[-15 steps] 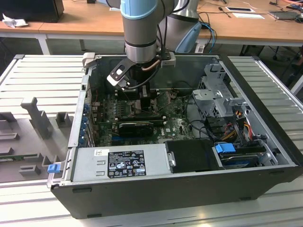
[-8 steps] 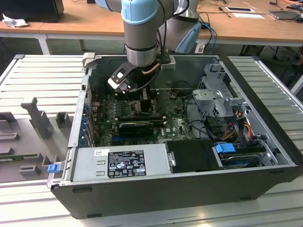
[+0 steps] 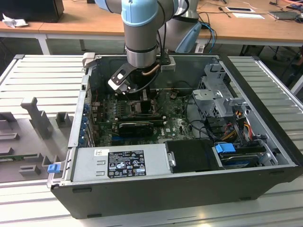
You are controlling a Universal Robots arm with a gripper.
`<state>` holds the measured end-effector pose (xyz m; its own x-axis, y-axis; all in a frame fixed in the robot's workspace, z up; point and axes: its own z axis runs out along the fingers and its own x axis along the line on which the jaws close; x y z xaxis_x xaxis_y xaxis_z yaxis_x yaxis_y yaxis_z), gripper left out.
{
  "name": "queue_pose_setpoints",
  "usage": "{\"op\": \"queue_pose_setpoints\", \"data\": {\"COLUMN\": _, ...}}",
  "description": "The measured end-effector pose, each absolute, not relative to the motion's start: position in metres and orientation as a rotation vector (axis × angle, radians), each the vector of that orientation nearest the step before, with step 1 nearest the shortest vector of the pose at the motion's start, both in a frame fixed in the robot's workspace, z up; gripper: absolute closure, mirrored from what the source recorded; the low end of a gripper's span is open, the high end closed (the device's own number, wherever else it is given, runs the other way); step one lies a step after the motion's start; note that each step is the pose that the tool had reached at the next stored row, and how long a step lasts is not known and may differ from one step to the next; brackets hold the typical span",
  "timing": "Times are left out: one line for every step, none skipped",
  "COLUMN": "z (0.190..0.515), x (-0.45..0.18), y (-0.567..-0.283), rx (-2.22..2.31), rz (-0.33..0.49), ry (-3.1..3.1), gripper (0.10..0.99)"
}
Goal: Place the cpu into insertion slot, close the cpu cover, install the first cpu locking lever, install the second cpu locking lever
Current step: 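Place the cpu into insertion slot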
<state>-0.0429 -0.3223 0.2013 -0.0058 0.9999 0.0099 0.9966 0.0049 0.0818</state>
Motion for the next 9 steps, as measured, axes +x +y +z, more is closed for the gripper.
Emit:
{"op": "queue_pose_setpoints", "data": {"z": 0.2012, "x": -0.0428, "y": -0.3218, "rx": 2.179, "rz": 0.101, "ry": 2.19, "gripper": 0.545}}
{"op": "queue_pose_setpoints", "data": {"z": 0.2012, "x": -0.0429, "y": -0.3214, "rx": 2.179, "rz": 0.101, "ry": 2.19, "gripper": 0.545}}
{"op": "queue_pose_setpoints", "data": {"z": 0.2011, "x": -0.0429, "y": -0.321, "rx": 2.179, "rz": 0.1, "ry": 2.19, "gripper": 0.545}}
{"op": "queue_pose_setpoints", "data": {"z": 0.2009, "x": -0.0428, "y": -0.3207, "rx": 2.178, "rz": 0.101, "ry": 2.19, "gripper": 0.545}}
{"op": "queue_pose_setpoints", "data": {"z": 0.2008, "x": -0.0429, "y": -0.3208, "rx": 2.178, "rz": 0.1, "ry": 2.19, "gripper": 0.545}}
{"op": "queue_pose_setpoints", "data": {"z": 0.2006, "x": -0.0428, "y": -0.3207, "rx": 2.178, "rz": 0.1, "ry": 2.19, "gripper": 0.545}}
{"op": "queue_pose_setpoints", "data": {"z": 0.2003, "x": -0.0427, "y": -0.3207, "rx": 2.178, "rz": 0.1, "ry": 2.19, "gripper": 0.545}}
{"op": "queue_pose_setpoints", "data": {"z": 0.1997, "x": -0.0426, "y": -0.3207, "rx": 2.178, "rz": 0.1, "ry": 2.19, "gripper": 0.545}}
{"op": "queue_pose_setpoints", "data": {"z": 0.1995, "x": -0.0426, "y": -0.3207, "rx": 2.178, "rz": 0.099, "ry": 2.19, "gripper": 0.545}}
